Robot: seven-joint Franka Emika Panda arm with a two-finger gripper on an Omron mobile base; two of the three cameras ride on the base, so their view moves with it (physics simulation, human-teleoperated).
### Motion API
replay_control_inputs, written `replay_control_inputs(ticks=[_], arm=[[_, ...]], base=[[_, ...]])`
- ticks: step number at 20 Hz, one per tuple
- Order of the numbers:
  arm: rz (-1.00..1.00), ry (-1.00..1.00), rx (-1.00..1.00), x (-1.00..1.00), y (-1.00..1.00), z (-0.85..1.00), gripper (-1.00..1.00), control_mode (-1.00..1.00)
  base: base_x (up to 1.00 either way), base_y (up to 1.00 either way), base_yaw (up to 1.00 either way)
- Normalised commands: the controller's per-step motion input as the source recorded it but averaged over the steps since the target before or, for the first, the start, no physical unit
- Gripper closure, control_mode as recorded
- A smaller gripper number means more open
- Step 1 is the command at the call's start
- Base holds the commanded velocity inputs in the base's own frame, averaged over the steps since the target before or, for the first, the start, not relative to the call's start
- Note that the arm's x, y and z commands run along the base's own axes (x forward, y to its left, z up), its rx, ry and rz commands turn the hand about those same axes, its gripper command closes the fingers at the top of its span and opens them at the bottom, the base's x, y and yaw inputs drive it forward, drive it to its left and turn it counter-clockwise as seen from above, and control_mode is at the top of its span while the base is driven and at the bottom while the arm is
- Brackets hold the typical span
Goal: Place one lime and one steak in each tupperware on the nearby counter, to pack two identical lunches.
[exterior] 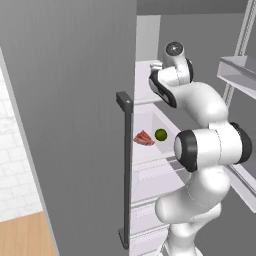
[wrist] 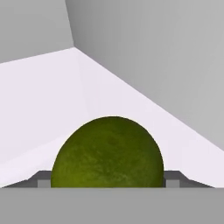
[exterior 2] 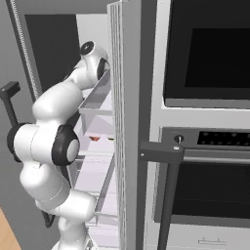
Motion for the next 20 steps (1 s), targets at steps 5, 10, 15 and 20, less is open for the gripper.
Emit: replay_control_inputs(ticks=[5,10,15,20], arm=[[0.1,-0.06,0.0,-0.82,0.15,-0.06,1.0,-1.0],[0.26,0.0,0.0,-1.0,0.38,0.32,1.0,-1.0],[0.27,0.0,0.0,-1.0,0.09,0.23,1.0,-1.0],[0.25,0.0,0.0,-1.0,0.08,-0.02,1.0,-1.0]], base=[[0.0,0.0,0.0],[0.0,0.0,0.0],[0.0,0.0,0.0],[0.0,0.0,0.0]])
